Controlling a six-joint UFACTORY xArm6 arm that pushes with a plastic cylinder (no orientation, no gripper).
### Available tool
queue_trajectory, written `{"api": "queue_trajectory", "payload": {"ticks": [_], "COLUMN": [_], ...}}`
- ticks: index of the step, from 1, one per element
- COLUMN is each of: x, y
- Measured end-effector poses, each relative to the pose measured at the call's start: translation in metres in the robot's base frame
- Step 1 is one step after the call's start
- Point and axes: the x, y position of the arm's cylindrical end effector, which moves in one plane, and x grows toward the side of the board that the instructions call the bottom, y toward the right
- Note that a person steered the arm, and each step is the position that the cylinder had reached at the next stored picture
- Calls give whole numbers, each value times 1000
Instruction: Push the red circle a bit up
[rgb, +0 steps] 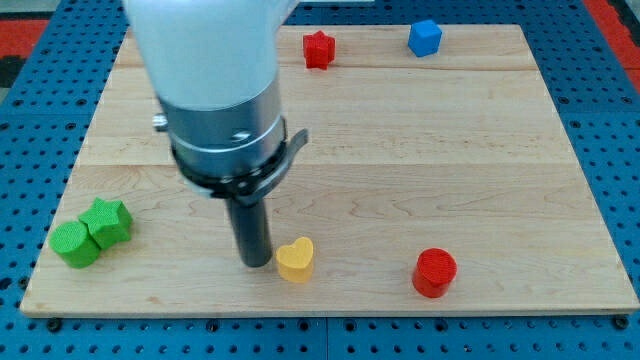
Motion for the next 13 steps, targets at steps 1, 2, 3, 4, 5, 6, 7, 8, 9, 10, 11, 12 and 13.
{"api": "queue_trajectory", "payload": {"ticks": [1, 2, 3, 4, 5, 6, 7, 8, 9, 10, 11, 12, 13], "x": [49, 49, 50, 50, 50, 50, 49, 49, 50, 50, 49, 50, 50], "y": [-35, -12, 40, 52, 53, 53, 54, 55, 56, 57, 57, 58, 91]}}
